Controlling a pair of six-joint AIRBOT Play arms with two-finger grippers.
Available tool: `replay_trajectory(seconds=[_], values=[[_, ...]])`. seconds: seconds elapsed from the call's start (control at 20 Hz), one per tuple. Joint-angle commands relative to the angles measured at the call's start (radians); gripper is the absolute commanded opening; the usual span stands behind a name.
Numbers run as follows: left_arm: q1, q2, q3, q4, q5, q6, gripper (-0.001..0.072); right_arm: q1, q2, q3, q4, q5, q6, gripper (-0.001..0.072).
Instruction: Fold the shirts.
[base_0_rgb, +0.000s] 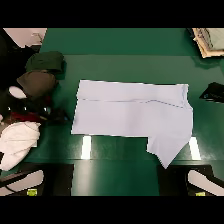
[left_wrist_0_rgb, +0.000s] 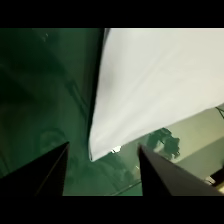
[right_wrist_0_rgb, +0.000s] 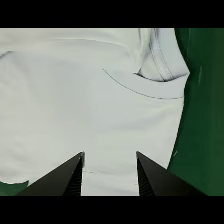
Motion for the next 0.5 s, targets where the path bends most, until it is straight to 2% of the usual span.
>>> replay_trajectory(seconds=[0.0, 0.4, 0.45], values=[[0.004, 0.046, -0.196, -0.062, 0.043, 0.043, 0.0485, -0.034, 0.049, 0.001, 0.096, 0.005, -0.016, 0.0377], [0.004, 0.046, -0.206, -0.120, 0.143, 0.043, 0.0469, -0.032, 0.049, 0.001, 0.092, 0.008, -0.015, 0.0378], [0.004, 0.046, -0.206, -0.135, 0.156, 0.047, 0.0345, -0.032, 0.049, 0.001, 0.092, 0.011, -0.015, 0.0377]])
